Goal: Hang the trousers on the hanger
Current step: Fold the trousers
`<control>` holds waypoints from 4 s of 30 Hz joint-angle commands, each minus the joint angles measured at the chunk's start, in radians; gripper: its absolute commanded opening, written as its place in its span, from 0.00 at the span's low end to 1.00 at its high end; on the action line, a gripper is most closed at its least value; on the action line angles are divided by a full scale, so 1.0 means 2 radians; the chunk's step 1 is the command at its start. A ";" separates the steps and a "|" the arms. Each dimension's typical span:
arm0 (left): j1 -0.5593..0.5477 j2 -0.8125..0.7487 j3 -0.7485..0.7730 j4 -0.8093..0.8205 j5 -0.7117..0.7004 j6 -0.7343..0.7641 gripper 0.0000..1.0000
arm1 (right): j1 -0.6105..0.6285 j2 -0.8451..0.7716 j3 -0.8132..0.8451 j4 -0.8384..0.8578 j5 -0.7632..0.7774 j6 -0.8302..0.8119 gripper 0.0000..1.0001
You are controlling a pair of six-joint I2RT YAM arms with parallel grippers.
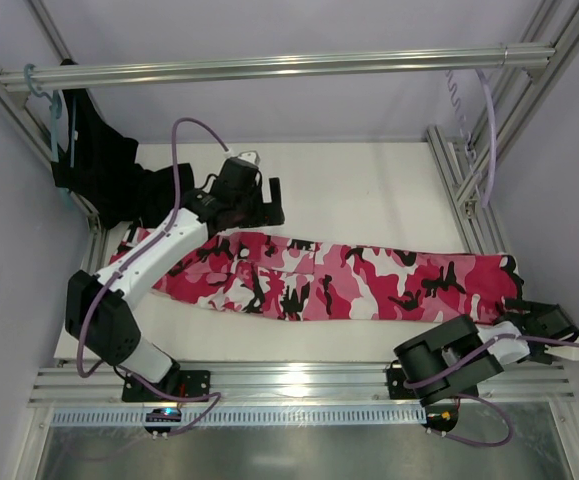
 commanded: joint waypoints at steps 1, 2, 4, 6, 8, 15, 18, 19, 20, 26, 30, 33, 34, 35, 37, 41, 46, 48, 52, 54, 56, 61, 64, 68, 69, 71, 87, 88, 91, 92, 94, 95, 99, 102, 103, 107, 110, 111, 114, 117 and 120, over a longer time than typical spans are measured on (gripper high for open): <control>0.002 0.015 0.042 -0.009 0.002 0.010 1.00 | -0.009 0.037 -0.018 0.100 -0.036 0.034 0.88; 0.002 0.018 0.055 -0.014 0.002 0.011 1.00 | -0.012 0.050 -0.018 0.109 -0.053 0.035 0.88; 0.002 0.029 0.067 -0.016 0.000 0.011 1.00 | -0.014 0.084 -0.017 0.138 -0.067 0.044 0.88; 0.002 0.035 0.083 -0.018 0.000 0.011 1.00 | -0.015 0.115 -0.011 0.154 -0.084 0.047 0.88; 0.001 0.042 0.095 -0.019 0.002 0.009 1.00 | -0.018 0.130 -0.009 0.170 -0.101 0.047 0.87; 0.001 0.061 0.107 -0.015 0.002 0.001 0.99 | -0.029 0.167 -0.014 0.204 -0.135 0.051 0.51; 0.001 0.062 0.107 -0.015 0.001 0.002 0.99 | -0.033 0.182 -0.017 0.218 -0.151 0.054 0.38; 0.001 0.062 0.105 -0.017 0.000 0.002 0.99 | -0.033 0.184 -0.018 0.223 -0.154 0.057 0.35; 0.001 0.062 0.105 -0.017 -0.001 0.003 0.99 | -0.033 0.190 -0.021 0.230 -0.167 0.060 0.32; 0.001 0.049 0.093 -0.017 -0.004 0.003 0.99 | -0.039 0.174 -0.021 0.235 -0.187 0.064 0.04; 0.001 0.039 0.082 -0.014 -0.006 0.002 0.99 | -0.038 0.098 0.002 0.156 -0.168 0.049 0.04; 0.001 0.033 0.079 -0.015 -0.008 0.001 0.99 | -0.038 0.058 0.044 0.072 -0.142 0.030 0.04; 0.001 0.031 0.078 -0.014 -0.007 0.001 0.99 | -0.038 0.037 0.055 0.048 -0.135 0.024 0.04; 0.001 0.027 0.078 -0.014 -0.008 0.001 0.99 | -0.038 0.028 0.067 0.012 -0.129 0.012 0.04; 0.001 0.023 0.075 -0.011 -0.009 0.001 0.99 | -0.038 0.011 0.095 -0.016 -0.115 0.002 0.04; 0.001 0.018 0.068 -0.010 -0.018 0.003 0.99 | 0.001 -0.015 0.129 -0.069 -0.089 -0.028 0.04; 0.001 0.006 0.059 -0.017 -0.018 0.008 0.99 | 0.014 -0.020 0.111 -0.070 -0.081 -0.027 0.08; 0.001 -0.001 0.051 -0.016 -0.018 0.012 0.99 | 0.014 0.000 0.115 -0.085 -0.073 -0.028 0.27; 0.001 -0.010 0.049 -0.020 -0.027 0.018 1.00 | 0.007 0.018 0.106 -0.092 -0.057 -0.041 0.68; 0.001 -0.010 0.049 -0.016 -0.019 0.017 1.00 | 0.001 0.023 0.091 -0.080 -0.062 -0.044 0.73; 0.001 -0.005 0.051 -0.015 -0.012 0.014 1.00 | -0.006 0.029 0.080 -0.062 -0.065 -0.046 0.79; 0.001 0.003 0.056 -0.015 -0.008 0.012 1.00 | -0.029 0.060 0.063 -0.042 -0.094 -0.038 0.84; 0.001 0.009 0.063 -0.018 -0.011 0.015 1.00 | -0.040 0.069 0.047 -0.009 -0.111 -0.022 0.90; 0.001 0.022 0.078 -0.020 -0.012 0.013 1.00 | -0.046 0.092 0.023 0.052 -0.131 -0.002 0.93; 0.001 0.026 0.081 -0.021 -0.009 0.011 1.00 | -0.050 0.100 0.019 0.060 -0.135 0.001 0.93; 0.001 0.034 0.090 -0.023 -0.006 0.011 1.00 | -0.052 0.116 0.014 0.079 -0.144 0.011 0.93; 0.001 0.060 0.111 -0.019 -0.004 0.011 0.99 | -0.066 0.222 -0.012 0.181 -0.205 0.058 0.89; 0.001 0.061 0.113 -0.020 -0.004 0.011 0.99 | -0.068 0.228 -0.012 0.183 -0.213 0.060 0.88; 0.001 0.061 0.116 -0.020 -0.004 0.011 0.99 | -0.071 0.241 -0.007 0.181 -0.217 0.061 0.79; 0.001 0.061 0.117 -0.019 -0.003 0.010 0.99 | -0.072 0.242 -0.007 0.187 -0.224 0.062 0.74; 0.001 0.059 0.118 -0.020 -0.002 0.010 0.99 | -0.075 0.242 -0.008 0.186 -0.224 0.064 0.65; 0.001 0.059 0.118 -0.021 -0.002 0.010 0.99 | -0.075 0.240 -0.008 0.184 -0.224 0.063 0.62; 0.001 0.053 0.115 -0.025 -0.004 0.010 0.99 | -0.076 0.235 -0.008 0.183 -0.227 0.060 0.42; 0.001 0.048 0.109 -0.026 -0.008 0.011 0.99 | -0.077 0.223 -0.007 0.181 -0.229 0.056 0.20; 0.001 0.046 0.108 -0.025 -0.009 0.012 0.99 | -0.076 0.209 -0.005 0.178 -0.229 0.054 0.17; 0.001 0.039 0.101 -0.024 -0.016 0.012 0.99 | -0.077 0.146 0.012 0.129 -0.211 0.035 0.04; 0.001 0.039 0.093 -0.022 -0.018 0.012 0.99 | -0.077 0.082 0.031 0.081 -0.189 0.018 0.04; 0.001 0.039 0.091 -0.021 -0.017 0.012 0.99 | -0.077 0.065 0.034 0.073 -0.184 0.010 0.04; 0.001 0.039 0.085 -0.019 -0.016 0.012 0.99 | -0.071 0.017 0.045 0.043 -0.177 0.001 0.04; 0.001 0.039 0.083 -0.017 -0.021 0.013 0.99 | -0.042 -0.002 0.067 0.008 -0.173 -0.014 0.04; 0.003 0.038 0.083 -0.017 -0.034 0.018 1.00 | 0.038 -0.031 0.093 -0.033 -0.138 -0.040 0.04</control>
